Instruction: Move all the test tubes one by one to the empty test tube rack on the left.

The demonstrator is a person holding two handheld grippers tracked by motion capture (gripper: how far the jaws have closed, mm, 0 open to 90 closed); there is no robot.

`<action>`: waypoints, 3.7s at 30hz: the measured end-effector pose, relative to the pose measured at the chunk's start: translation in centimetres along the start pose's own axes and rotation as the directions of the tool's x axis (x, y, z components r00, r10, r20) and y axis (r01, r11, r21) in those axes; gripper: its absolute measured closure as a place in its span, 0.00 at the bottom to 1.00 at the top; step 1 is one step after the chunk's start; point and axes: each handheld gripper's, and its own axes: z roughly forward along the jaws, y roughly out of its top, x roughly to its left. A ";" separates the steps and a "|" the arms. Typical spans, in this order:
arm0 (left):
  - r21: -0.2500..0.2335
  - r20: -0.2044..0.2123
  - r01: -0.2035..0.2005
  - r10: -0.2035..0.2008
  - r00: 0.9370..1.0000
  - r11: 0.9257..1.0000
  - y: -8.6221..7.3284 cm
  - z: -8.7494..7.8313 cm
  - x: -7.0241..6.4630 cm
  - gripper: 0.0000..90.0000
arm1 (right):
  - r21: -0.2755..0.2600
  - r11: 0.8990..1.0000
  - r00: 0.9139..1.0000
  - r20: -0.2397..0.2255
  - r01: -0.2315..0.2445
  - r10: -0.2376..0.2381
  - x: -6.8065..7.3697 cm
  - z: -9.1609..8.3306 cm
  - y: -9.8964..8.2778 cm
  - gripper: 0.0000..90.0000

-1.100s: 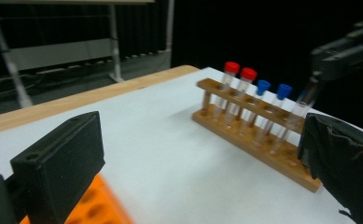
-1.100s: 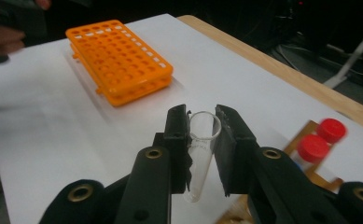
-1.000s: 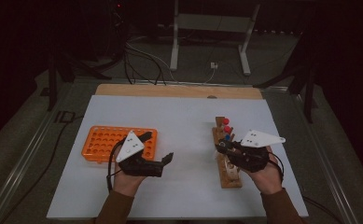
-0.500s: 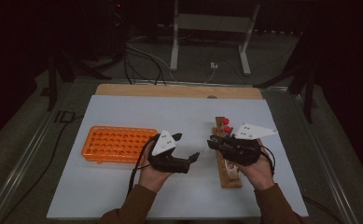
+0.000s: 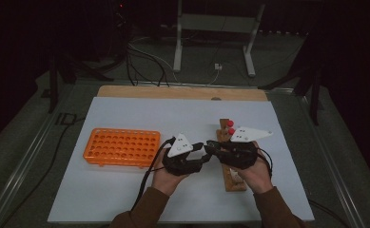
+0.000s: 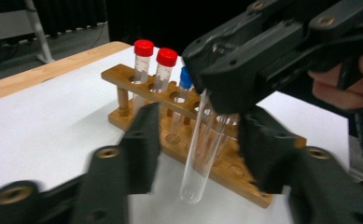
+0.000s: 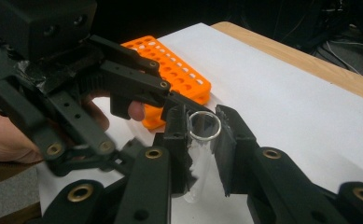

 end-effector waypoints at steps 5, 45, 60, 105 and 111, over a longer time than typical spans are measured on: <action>0.013 0.015 -0.021 0.021 1.000 1.000 -0.1 0.1 -0.1 0.81 | -0.001 1.000 1.000 -0.010 -0.007 0.007 0.1 0.2 -0.1 0.84; -0.062 -0.148 0.035 -0.044 0.988 0.997 -1.9 -5.6 2.9 0.85 | -0.153 0.986 0.959 0.262 -0.068 0.107 -2.5 -5.8 -4.5 0.00; -0.050 -0.281 0.081 -0.091 0.955 0.995 -4.9 -8.4 5.9 0.85 | -0.165 0.982 0.959 0.252 -0.091 0.132 -2.6 -6.2 -5.1 0.00; 0.186 -0.415 0.127 -0.040 0.909 0.974 -8.7 -7.4 7.6 0.85 | -0.143 0.982 0.958 0.238 -0.126 0.157 -2.9 -5.7 -6.0 0.00; 0.160 -0.428 0.141 -0.060 0.902 0.977 -9.0 -7.8 7.6 0.76 | -0.145 0.981 0.958 0.238 -0.127 0.159 -2.9 -5.7 -6.0 0.00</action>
